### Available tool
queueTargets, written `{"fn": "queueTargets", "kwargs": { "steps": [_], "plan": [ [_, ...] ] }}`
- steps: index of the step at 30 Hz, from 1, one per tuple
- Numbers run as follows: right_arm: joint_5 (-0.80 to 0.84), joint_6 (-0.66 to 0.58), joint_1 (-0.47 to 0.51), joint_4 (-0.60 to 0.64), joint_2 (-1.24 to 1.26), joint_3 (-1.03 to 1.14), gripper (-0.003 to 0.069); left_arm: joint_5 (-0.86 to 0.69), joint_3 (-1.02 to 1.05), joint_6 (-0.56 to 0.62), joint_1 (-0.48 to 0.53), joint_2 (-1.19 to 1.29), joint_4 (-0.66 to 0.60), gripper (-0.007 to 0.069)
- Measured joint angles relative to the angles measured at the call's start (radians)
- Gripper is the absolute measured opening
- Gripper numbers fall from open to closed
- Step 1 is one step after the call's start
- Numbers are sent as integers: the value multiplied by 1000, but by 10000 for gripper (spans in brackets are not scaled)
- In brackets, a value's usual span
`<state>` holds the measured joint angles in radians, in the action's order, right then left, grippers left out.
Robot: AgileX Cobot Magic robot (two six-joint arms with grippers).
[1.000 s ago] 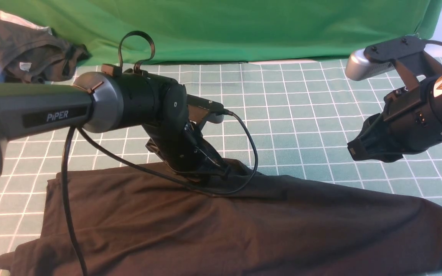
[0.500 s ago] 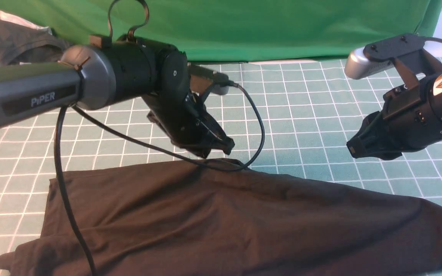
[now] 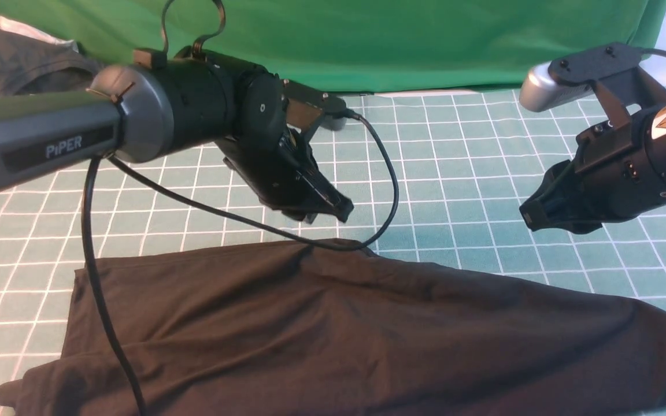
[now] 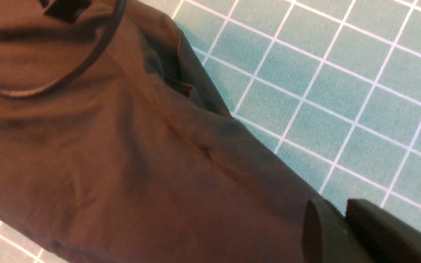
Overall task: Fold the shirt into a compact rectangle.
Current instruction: 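Fold the black garment in half by bringing its near edge over to the far edge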
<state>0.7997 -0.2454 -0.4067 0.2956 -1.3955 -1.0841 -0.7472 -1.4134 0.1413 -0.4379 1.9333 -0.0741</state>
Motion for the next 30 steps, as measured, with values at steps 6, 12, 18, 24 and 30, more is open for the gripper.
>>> {"fn": "queueTargets", "kwargs": {
  "steps": [6, 12, 18, 24, 30],
  "plan": [
    [1, 0, 0, 0, 0, 0, 82, -133, 0, 40, 0, -64, -88, 14],
    [1, -22, 0, 0, 0, 0, 82, -220, 12, 232, -2, -60, -345, 14],
    [1, -26, 0, 0, 0, 0, 82, -204, 21, 282, -1, 68, -432, 14],
    [3, -26, 0, 0, 0, 0, 82, 25, 21, 267, -2, 144, -510, 14],
    [29, -26, 0, 0, 0, 0, 82, 139, 21, 185, 0, 132, -523, 14]
  ]
}}
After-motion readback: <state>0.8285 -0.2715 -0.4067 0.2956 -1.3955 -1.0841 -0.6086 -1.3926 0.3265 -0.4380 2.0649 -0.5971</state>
